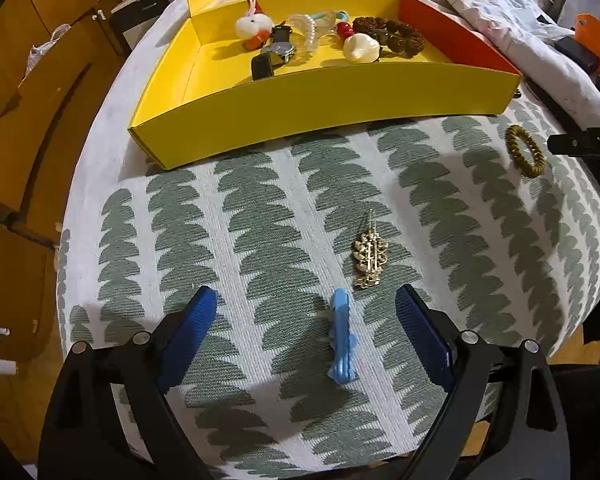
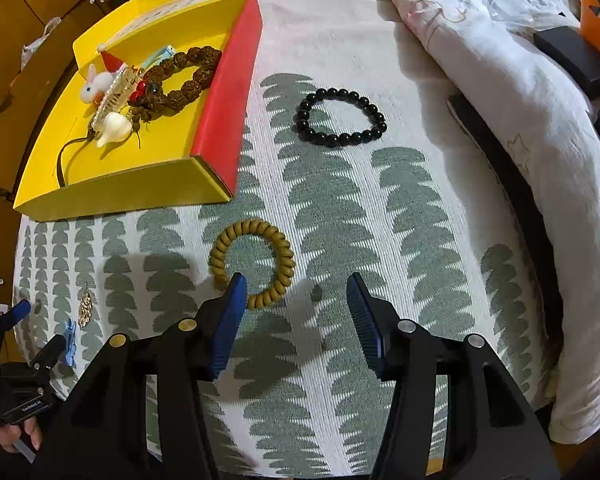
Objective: Organize jewelry
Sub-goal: 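Move the left tool to the blue hair clip while the right tool approaches the tan coiled bracelet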
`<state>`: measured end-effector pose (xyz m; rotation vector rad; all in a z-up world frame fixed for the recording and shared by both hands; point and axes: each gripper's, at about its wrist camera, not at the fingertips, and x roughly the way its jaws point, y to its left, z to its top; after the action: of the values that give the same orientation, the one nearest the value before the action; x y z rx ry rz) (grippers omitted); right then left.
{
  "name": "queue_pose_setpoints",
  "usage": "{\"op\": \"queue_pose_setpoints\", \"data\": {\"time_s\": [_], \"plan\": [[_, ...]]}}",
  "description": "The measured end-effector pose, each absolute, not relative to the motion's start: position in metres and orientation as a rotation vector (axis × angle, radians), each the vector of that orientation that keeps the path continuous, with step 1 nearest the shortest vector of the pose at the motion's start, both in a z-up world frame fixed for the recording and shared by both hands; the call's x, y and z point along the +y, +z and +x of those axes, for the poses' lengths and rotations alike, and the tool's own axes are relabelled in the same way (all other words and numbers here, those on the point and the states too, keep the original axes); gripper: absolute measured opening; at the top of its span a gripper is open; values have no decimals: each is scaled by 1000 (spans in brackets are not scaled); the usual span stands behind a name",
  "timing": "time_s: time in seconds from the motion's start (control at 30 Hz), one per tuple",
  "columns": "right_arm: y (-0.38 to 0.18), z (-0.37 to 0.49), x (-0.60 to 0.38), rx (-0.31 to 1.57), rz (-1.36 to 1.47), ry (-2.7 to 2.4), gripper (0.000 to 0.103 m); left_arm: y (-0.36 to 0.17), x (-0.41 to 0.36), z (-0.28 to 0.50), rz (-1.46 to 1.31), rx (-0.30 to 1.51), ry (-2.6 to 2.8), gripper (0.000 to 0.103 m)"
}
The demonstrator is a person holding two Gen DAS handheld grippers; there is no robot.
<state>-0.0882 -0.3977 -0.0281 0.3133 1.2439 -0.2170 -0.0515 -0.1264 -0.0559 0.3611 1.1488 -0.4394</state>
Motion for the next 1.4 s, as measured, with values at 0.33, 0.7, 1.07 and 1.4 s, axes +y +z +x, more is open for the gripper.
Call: {"op": "queue_pose_setpoints", "data": {"time_s": [0.33, 0.7, 1.07, 1.4], "plan": [[-50, -68, -386, 1304, 264, -218, 34, -61, -130, -59, 388, 1179, -463, 83], [-60, -56, -383, 1320, 237, -232, 34, -76, -134, -56, 373, 1265, -502, 79], [-60, -56, -381, 1308, 213, -220, 31, -86, -132, -51, 368, 1305, -493, 50], [-61, -59, -378, 1322, 214, -209, 13, -78, -129, -47, 358, 1331, -551, 12]]}}
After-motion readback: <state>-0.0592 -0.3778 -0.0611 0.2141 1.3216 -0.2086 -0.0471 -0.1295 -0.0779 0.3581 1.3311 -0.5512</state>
